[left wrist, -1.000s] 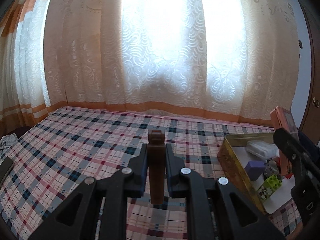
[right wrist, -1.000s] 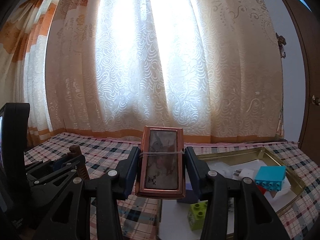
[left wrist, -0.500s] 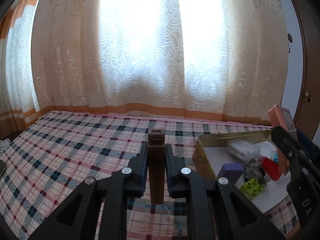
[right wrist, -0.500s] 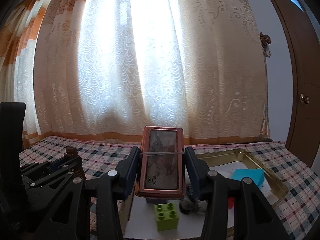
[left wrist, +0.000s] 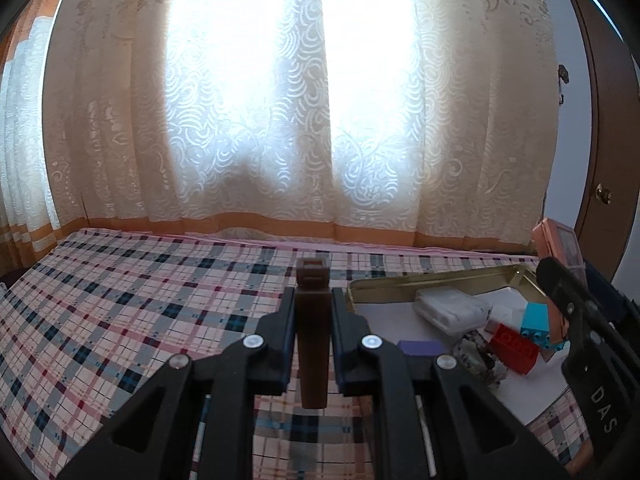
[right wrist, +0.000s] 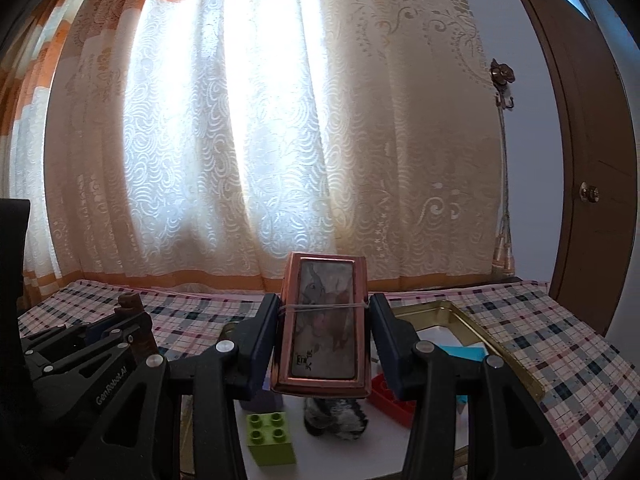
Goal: Organize rigid objects
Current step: 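Carry the picture frame and wooden bar over the gold tray with both tools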
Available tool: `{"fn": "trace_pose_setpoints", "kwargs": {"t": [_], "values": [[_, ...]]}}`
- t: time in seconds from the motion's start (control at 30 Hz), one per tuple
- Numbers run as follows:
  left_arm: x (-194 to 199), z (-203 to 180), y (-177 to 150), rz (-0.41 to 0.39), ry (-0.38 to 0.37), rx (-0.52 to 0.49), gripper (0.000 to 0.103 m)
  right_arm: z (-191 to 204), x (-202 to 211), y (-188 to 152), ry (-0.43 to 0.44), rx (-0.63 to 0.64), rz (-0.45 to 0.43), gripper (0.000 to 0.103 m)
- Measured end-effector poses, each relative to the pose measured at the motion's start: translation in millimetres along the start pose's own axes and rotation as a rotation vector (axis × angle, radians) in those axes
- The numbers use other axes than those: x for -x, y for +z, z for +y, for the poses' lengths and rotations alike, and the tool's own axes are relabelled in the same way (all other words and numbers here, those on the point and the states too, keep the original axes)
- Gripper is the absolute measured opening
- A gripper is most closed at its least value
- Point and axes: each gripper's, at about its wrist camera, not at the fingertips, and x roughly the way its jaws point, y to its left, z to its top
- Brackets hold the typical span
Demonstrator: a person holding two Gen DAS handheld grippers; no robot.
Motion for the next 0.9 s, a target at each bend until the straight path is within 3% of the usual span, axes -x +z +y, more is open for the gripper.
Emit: {"fn": "trace_pose_setpoints", "kwargs": {"t": [0.47, 0.9], "values": [[-5, -38, 9, -0.024, -0.022, -0.034, 0.016, -46, -6, 1, -0.095, -0.015, 0.007, 0.049], [-15, -20, 37, -0.113, -0.044, 0.007, 0.013, -64, -13, 4, -0.115, -0.028, 0.02, 0.049]]}}
